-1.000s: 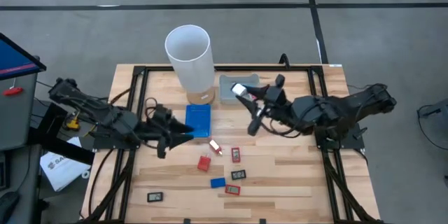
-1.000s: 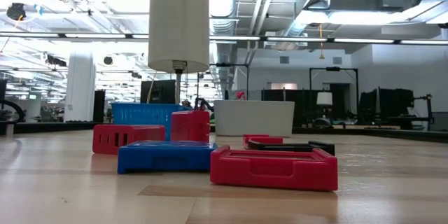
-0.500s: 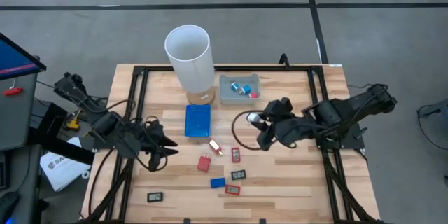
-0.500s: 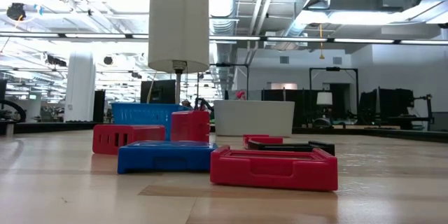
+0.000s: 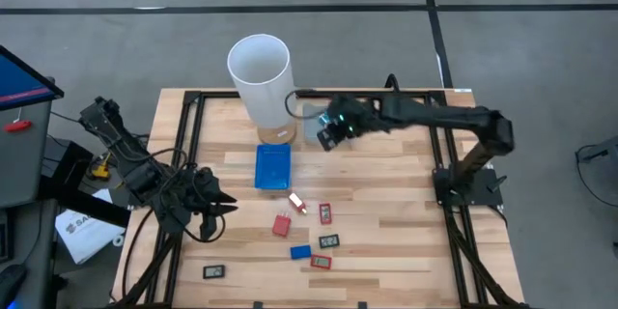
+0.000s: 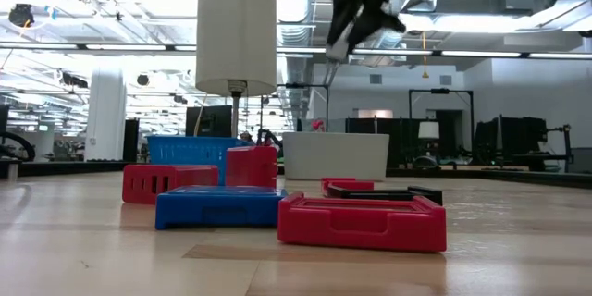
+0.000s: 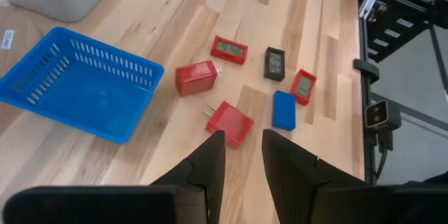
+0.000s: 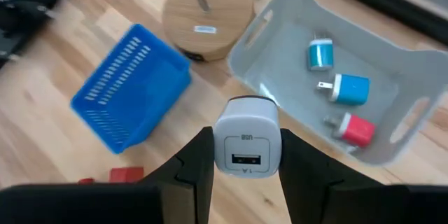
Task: Pick & Place Office items
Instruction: Put the white charger adapter into the gray bin
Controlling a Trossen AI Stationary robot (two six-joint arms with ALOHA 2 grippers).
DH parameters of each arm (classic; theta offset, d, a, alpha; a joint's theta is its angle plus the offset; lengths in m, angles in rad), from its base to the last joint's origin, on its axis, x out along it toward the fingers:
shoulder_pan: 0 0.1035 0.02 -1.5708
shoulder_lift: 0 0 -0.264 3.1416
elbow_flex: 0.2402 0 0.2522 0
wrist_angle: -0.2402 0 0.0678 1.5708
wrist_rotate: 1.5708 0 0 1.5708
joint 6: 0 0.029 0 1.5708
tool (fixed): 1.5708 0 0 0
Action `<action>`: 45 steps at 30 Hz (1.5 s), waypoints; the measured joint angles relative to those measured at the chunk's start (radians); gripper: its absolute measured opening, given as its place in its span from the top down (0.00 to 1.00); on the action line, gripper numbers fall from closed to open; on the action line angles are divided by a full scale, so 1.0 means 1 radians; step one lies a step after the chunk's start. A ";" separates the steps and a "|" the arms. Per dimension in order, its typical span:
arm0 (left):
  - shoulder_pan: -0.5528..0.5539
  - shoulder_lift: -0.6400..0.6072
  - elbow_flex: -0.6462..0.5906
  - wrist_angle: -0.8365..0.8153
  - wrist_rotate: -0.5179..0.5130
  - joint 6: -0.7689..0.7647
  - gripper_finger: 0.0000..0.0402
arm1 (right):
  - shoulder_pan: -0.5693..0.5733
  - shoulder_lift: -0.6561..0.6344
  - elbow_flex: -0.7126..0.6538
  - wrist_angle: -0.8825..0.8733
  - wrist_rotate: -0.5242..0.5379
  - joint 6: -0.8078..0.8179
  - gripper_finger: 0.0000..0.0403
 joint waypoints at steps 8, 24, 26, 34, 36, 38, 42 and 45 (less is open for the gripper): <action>-0.022 0.000 -0.058 0.050 -0.007 -0.059 0.79 | -0.228 0.133 0.000 0.017 -0.172 -0.075 0.71; -0.074 0.000 -0.167 0.225 -0.080 -0.128 0.80 | -0.384 0.212 0.000 0.072 -0.284 -0.076 0.71; -0.074 0.000 -0.167 0.234 -0.080 -0.128 0.80 | -0.383 0.233 -0.001 0.070 -0.287 -0.076 0.71; -0.074 0.000 -0.167 0.283 -0.080 -0.128 0.80 | -0.385 0.267 -0.002 0.069 -0.283 -0.090 0.71; -0.074 0.000 -0.167 0.282 -0.080 -0.128 0.80 | -0.385 0.267 -0.001 0.082 -0.279 -0.108 0.71; -0.074 0.000 -0.167 0.283 -0.080 -0.128 0.80 | -0.386 0.267 -0.001 0.081 -0.271 -0.117 0.70; -0.074 0.000 -0.167 0.283 -0.080 -0.128 0.80 | -0.393 0.267 -0.001 0.094 -0.267 -0.121 0.64; -0.074 0.000 -0.167 0.283 -0.080 -0.128 0.80 | -0.397 0.267 -0.001 0.097 -0.256 -0.119 0.58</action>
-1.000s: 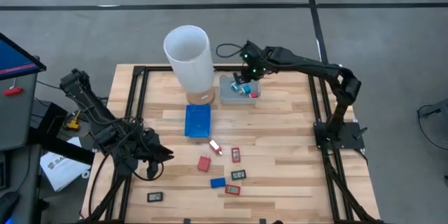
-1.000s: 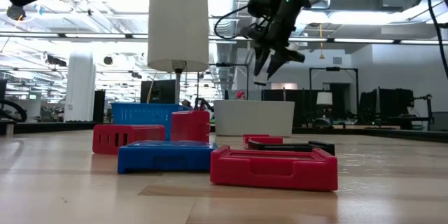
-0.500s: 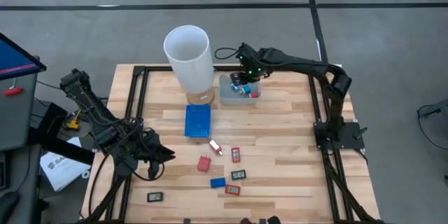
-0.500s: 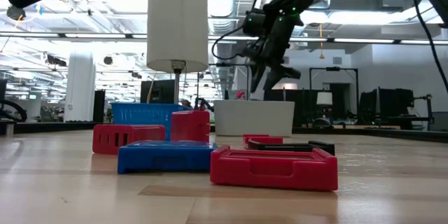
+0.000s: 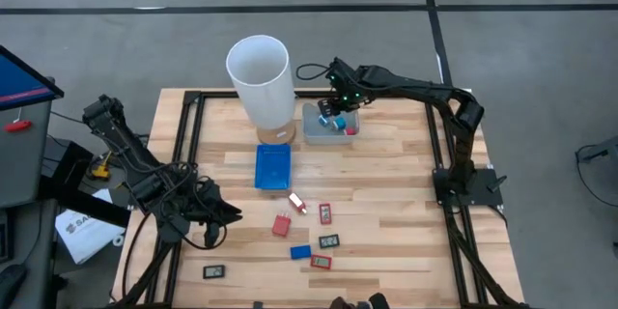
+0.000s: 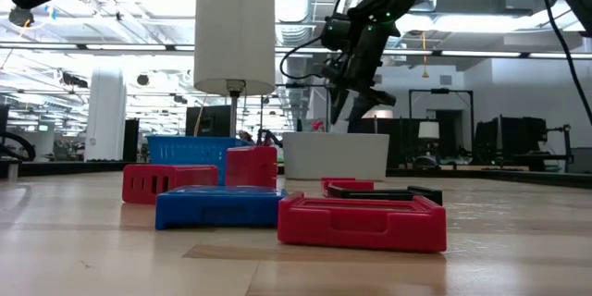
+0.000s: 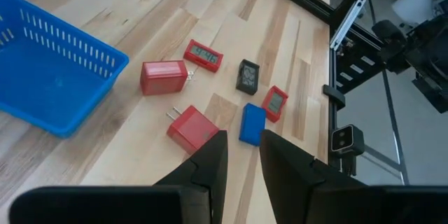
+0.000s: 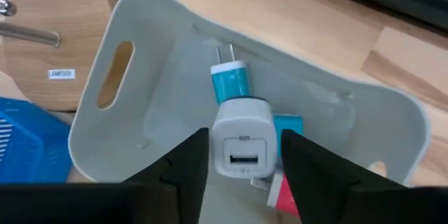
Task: Pick & Place Office items
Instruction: Put the white charger adapter into the gray bin, then put the top red charger adapter into the gray bin
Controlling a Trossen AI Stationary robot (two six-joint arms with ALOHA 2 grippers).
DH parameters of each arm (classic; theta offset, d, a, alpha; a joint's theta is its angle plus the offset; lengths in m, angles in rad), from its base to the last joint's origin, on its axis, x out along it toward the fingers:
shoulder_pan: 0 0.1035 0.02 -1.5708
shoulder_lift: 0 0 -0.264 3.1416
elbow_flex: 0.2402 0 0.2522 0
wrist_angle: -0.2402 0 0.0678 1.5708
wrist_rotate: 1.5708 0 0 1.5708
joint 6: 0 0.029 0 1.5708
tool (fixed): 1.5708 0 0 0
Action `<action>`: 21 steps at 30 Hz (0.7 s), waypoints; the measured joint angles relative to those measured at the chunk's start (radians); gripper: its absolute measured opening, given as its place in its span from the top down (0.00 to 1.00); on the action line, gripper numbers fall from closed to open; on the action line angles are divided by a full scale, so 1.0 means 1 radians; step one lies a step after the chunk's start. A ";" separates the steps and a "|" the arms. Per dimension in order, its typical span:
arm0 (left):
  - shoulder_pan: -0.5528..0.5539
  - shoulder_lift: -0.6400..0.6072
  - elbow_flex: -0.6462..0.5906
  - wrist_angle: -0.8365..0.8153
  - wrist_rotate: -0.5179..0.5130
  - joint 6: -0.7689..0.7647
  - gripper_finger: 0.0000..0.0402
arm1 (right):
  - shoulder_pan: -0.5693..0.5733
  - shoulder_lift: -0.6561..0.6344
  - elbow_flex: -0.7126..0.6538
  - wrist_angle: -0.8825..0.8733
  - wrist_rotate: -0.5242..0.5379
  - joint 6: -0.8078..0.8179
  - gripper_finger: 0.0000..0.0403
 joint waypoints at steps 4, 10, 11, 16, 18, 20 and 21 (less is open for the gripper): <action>0.000 0.000 0.000 0.008 0.000 0.000 0.80 | -0.006 0.000 0.000 -0.001 0.014 0.000 0.52; 0.000 0.000 0.000 0.009 0.000 0.000 0.80 | -0.014 -0.004 0.000 -0.001 0.010 -0.015 0.47; 0.000 0.000 0.000 0.009 0.000 0.000 0.80 | -0.014 -0.011 -0.001 -0.003 0.008 -0.030 0.47; 0.000 0.000 0.001 -0.014 0.000 0.000 0.80 | -0.012 -0.094 0.000 -0.023 0.012 -0.115 0.49; 0.000 0.000 0.001 -0.034 -0.003 0.000 0.80 | -0.014 -0.136 0.000 -0.045 0.023 -0.157 0.50; 0.001 0.000 0.001 -0.059 -0.012 0.000 0.80 | -0.014 -0.185 0.000 -0.067 0.033 -0.207 0.51; 0.001 -0.001 0.001 -0.071 -0.019 0.000 0.80 | -0.011 -0.211 0.000 -0.077 0.032 -0.235 0.51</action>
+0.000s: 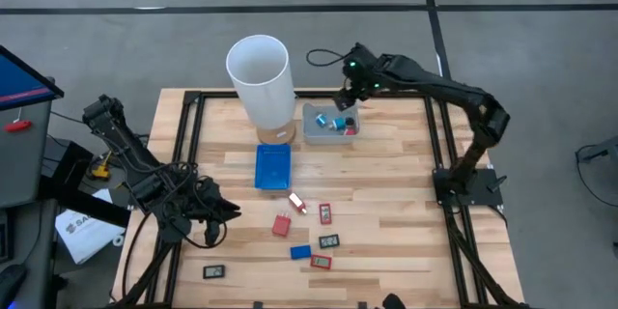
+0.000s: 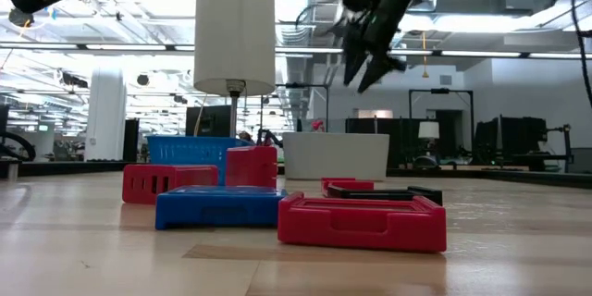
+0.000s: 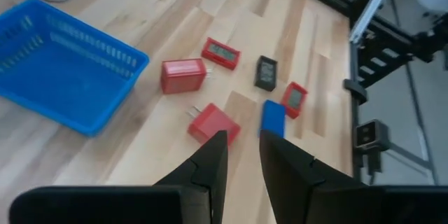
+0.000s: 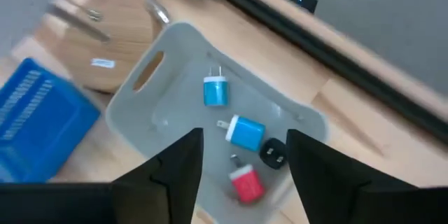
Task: Pick & Place Office items
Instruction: Put the top red charger adapter into the gray bin
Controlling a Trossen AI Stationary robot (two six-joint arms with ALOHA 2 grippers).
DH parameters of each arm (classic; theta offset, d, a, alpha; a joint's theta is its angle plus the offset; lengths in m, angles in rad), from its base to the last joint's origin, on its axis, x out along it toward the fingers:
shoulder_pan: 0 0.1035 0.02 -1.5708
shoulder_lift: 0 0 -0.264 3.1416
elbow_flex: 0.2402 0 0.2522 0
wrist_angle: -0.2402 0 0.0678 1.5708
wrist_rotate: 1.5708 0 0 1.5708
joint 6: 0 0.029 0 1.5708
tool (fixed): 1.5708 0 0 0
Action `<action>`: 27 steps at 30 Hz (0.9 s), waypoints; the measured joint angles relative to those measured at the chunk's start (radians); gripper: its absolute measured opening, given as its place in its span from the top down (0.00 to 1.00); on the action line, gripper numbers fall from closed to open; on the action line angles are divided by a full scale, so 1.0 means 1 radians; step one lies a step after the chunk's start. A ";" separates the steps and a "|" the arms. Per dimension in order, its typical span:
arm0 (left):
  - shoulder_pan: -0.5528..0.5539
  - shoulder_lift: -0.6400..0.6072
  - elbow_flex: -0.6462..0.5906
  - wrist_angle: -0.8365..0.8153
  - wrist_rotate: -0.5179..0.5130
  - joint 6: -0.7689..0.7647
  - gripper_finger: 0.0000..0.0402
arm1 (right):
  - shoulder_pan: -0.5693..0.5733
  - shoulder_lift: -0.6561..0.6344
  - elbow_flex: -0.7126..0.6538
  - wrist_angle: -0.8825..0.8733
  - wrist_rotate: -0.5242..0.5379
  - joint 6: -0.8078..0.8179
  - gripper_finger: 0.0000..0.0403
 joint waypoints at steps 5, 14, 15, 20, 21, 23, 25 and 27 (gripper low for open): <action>0.022 -0.003 0.000 -0.050 -0.011 0.000 0.80 | 0.067 -0.116 0.000 -0.072 -0.062 -0.049 0.54; 0.047 -0.003 0.000 -0.061 -0.012 0.051 0.80 | 0.400 -0.233 0.000 -0.166 -0.098 0.037 0.58; 0.047 -0.003 0.000 -0.061 -0.011 0.051 0.80 | 0.442 -0.240 0.000 -0.162 -0.087 0.058 0.59; 0.047 -0.003 0.000 -0.051 -0.001 0.050 0.80 | 0.642 -0.250 0.000 -0.161 0.007 0.115 0.61; 0.047 -0.003 0.000 -0.043 0.000 0.050 0.80 | 0.678 -0.249 0.000 -0.165 0.026 0.117 0.62; 0.047 -0.003 0.000 -0.030 0.000 0.050 0.80 | 0.743 -0.241 0.001 -0.165 0.054 0.109 0.62; 0.047 -0.003 0.000 -0.015 0.001 0.050 0.80 | 0.801 -0.230 0.000 -0.162 0.079 0.097 0.63; 0.047 -0.003 0.000 -0.001 0.002 0.049 0.80 | 0.852 -0.214 0.000 -0.146 0.088 0.072 0.63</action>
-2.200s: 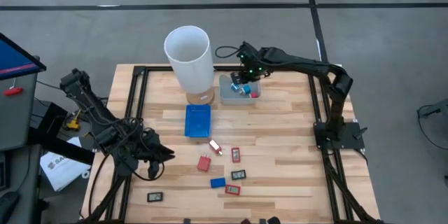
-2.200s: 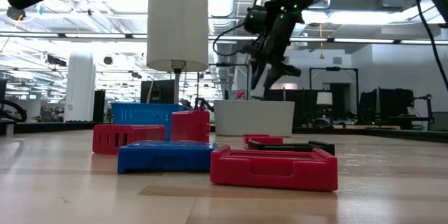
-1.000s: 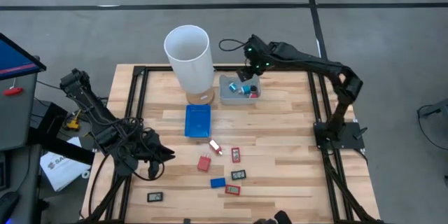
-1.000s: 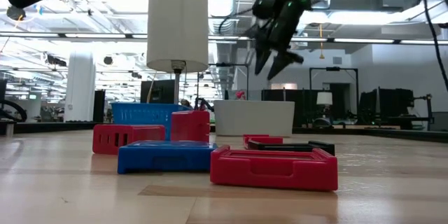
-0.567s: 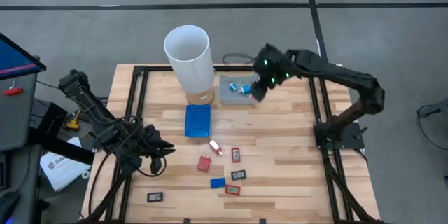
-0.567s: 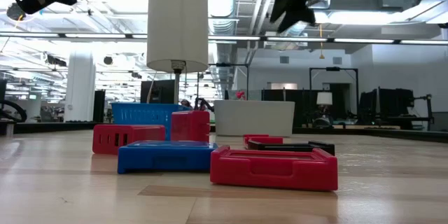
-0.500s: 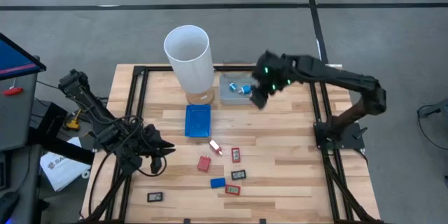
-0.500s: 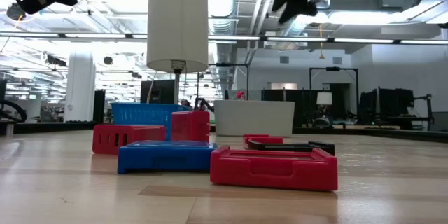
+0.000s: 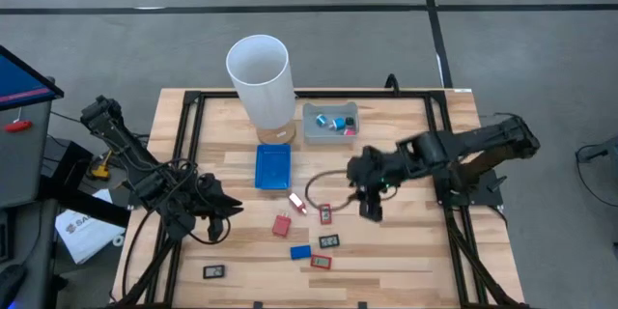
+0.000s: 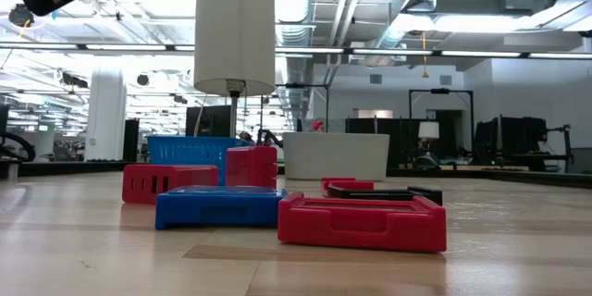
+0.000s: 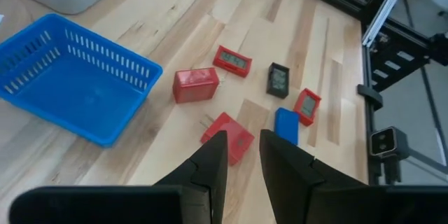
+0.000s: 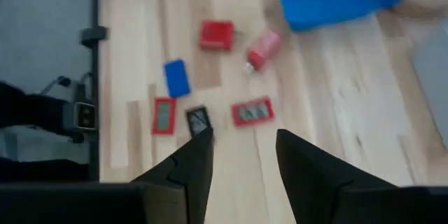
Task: Pick & Place Office items
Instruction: Put the top red charger adapter into the gray bin
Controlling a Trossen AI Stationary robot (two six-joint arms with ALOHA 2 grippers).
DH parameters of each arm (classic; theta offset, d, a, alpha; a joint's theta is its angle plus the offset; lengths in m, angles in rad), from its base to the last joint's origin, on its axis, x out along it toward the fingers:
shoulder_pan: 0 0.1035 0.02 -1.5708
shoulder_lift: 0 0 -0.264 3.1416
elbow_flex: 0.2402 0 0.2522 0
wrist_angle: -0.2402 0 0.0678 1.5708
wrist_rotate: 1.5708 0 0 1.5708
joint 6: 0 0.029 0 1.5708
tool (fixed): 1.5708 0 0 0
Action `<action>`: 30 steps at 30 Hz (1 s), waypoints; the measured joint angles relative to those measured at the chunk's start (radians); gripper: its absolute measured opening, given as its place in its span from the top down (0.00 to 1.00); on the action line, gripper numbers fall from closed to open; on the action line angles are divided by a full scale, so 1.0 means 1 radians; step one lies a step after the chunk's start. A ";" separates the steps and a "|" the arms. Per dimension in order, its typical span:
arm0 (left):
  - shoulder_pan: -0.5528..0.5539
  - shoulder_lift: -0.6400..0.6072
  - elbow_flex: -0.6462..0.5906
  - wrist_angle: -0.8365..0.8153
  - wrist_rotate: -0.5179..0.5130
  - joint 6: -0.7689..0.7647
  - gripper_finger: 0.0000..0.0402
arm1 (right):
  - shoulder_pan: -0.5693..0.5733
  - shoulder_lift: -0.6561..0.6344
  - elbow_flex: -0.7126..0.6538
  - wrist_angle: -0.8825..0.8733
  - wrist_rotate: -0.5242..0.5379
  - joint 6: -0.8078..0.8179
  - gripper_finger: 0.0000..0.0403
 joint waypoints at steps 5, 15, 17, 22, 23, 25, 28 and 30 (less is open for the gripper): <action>0.000 0.000 0.000 0.020 0.036 0.002 0.80 | 0.098 0.069 0.001 0.094 0.003 -0.019 0.63; -0.002 -0.006 0.001 0.063 0.102 0.003 0.80 | 0.155 0.258 0.000 0.204 -0.001 0.021 0.62; -0.002 -0.006 0.001 0.061 0.124 0.002 0.80 | 0.160 0.292 0.001 0.227 -0.007 0.052 0.60; -0.003 -0.006 0.001 0.062 0.163 0.002 0.80 | 0.162 0.328 0.000 0.228 -0.008 0.105 0.51; -0.003 -0.006 0.001 0.062 0.172 0.003 0.80 | 0.159 0.328 0.000 0.230 -0.010 0.122 0.49; -0.003 -0.003 0.001 0.060 0.186 0.001 0.80 | 0.150 0.319 0.000 0.238 -0.002 0.158 0.45; -0.003 0.013 0.001 0.061 0.195 0.001 0.80 | 0.131 0.291 0.000 0.238 0.037 0.216 0.42; -0.003 0.024 0.001 0.061 0.196 0.000 0.80 | 0.111 0.278 0.001 0.242 0.053 0.250 0.41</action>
